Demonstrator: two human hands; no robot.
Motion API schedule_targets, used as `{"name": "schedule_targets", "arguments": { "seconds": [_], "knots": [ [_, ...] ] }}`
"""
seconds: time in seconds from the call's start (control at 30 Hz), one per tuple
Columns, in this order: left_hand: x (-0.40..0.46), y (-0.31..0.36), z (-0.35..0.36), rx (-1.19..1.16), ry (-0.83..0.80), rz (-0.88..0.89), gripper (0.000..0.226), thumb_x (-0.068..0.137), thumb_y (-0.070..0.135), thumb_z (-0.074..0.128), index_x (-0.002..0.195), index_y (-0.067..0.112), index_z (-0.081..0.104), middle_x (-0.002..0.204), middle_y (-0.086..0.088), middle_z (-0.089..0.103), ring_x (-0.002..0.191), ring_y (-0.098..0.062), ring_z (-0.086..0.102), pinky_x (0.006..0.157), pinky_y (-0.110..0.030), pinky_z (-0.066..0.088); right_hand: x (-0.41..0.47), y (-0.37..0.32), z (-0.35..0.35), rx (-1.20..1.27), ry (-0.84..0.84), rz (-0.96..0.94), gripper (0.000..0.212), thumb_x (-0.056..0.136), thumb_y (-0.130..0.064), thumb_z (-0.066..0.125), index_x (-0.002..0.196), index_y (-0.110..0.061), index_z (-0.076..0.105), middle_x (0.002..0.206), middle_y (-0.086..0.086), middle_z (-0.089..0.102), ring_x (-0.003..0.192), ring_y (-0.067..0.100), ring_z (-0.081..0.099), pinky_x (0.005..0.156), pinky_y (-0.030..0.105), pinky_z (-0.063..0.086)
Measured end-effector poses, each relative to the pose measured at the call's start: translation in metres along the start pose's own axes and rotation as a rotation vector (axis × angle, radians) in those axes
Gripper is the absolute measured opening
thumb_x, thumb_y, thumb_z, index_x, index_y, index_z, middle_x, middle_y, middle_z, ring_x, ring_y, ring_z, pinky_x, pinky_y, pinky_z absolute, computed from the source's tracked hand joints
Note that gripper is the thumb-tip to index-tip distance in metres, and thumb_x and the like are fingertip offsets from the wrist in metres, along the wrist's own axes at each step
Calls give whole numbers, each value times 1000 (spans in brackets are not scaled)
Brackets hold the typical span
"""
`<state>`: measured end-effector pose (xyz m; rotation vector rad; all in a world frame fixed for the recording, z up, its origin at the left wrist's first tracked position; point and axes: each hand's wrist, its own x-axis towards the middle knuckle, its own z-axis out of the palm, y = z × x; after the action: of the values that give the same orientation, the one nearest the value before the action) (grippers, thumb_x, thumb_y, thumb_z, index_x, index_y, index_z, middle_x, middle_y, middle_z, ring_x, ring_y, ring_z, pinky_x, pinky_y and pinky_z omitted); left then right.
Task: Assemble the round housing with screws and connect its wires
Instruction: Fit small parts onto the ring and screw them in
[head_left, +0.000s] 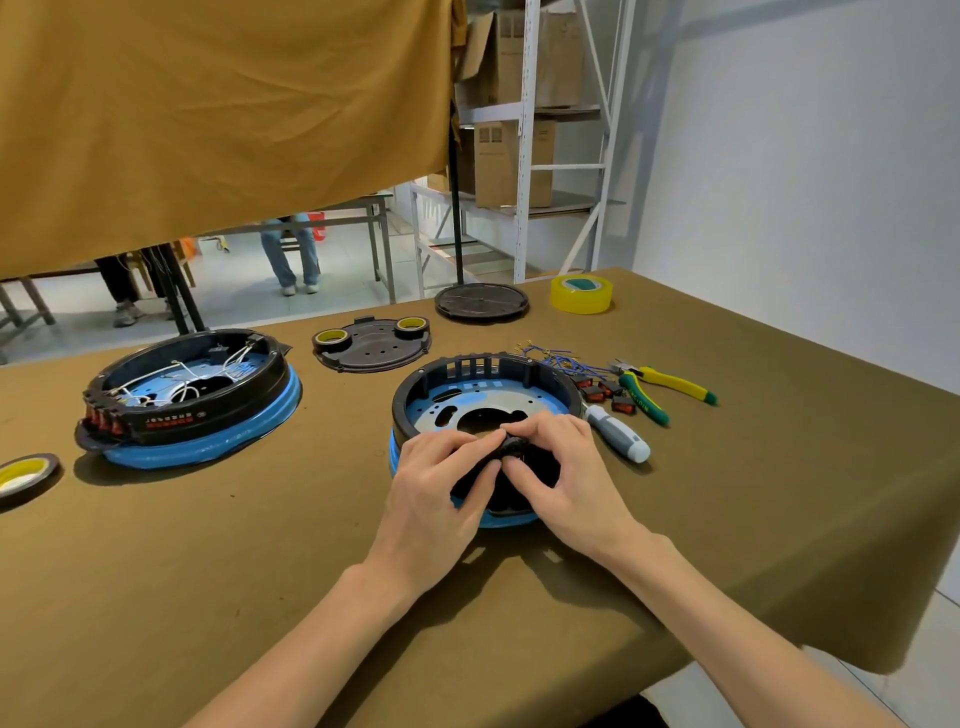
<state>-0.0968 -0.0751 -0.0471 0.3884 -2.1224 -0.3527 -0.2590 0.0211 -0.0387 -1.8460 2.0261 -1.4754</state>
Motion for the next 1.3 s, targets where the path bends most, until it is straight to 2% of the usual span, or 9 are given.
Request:
{"name": "schedule_targets", "arguments": {
  "seconds": [0.1,0.17,0.4,0.6,0.83,0.93,1.07,1.2,1.3],
  "knots": [
    [0,-2,1,-2,0,-1,38,94,24,67,131,19,70,111,5,70,105,-9,60,101,-18,40,0,1,-2,31,22,-1,25,93,-30,69,115,-41,66,108,-27,61,117,3,50,98,14,37],
    [-1,-3,2,-4,1,-3,38,94,23,66,132,18,69,110,5,70,105,-10,61,101,-16,38,0,3,-4,34,26,4,29,92,-30,72,117,-43,66,109,-28,62,117,3,52,97,10,36],
    [-2,-4,4,-5,4,11,39,97,24,62,135,21,65,110,3,68,104,-12,59,97,-23,43,2,11,-5,2,2,-17,30,91,-48,65,122,-47,63,109,-28,63,117,5,50,95,17,39],
    [-2,-3,4,1,-11,5,40,97,21,61,138,21,63,111,3,66,106,-9,56,96,-27,45,2,16,-2,-16,18,-38,33,92,-51,64,125,-46,62,110,-23,64,115,7,51,93,15,39],
    [-2,2,0,-28,-26,-10,45,94,23,56,138,19,64,120,4,54,113,-13,54,96,-29,51,4,17,-3,-28,11,-54,34,91,-53,62,124,-45,61,108,-19,66,112,4,50,91,26,45],
    [-1,3,-1,-21,-33,-21,47,90,17,62,137,21,63,121,9,51,114,-13,53,98,-24,48,6,17,-4,-33,5,-70,33,90,-50,65,122,-42,62,106,-27,62,112,2,49,90,29,46],
    [-1,2,-2,1,-45,-25,48,86,12,66,133,19,66,117,10,53,110,-13,53,98,-12,39,6,17,-4,-6,21,-62,32,88,-54,67,117,-40,67,104,-22,66,110,5,50,89,28,46],
    [-1,2,-2,5,-56,-36,45,88,19,61,132,18,67,114,2,59,109,-16,55,96,-15,40,5,15,-4,30,24,-42,31,86,-55,67,115,-44,66,103,-26,66,111,2,50,89,28,45],
    [-1,2,-3,3,-74,-47,45,89,24,58,132,19,67,115,3,59,110,-16,54,96,-16,40,6,16,-6,8,-22,-30,28,87,-54,68,113,-41,69,101,-23,66,111,4,49,88,28,44]
  ]
}}
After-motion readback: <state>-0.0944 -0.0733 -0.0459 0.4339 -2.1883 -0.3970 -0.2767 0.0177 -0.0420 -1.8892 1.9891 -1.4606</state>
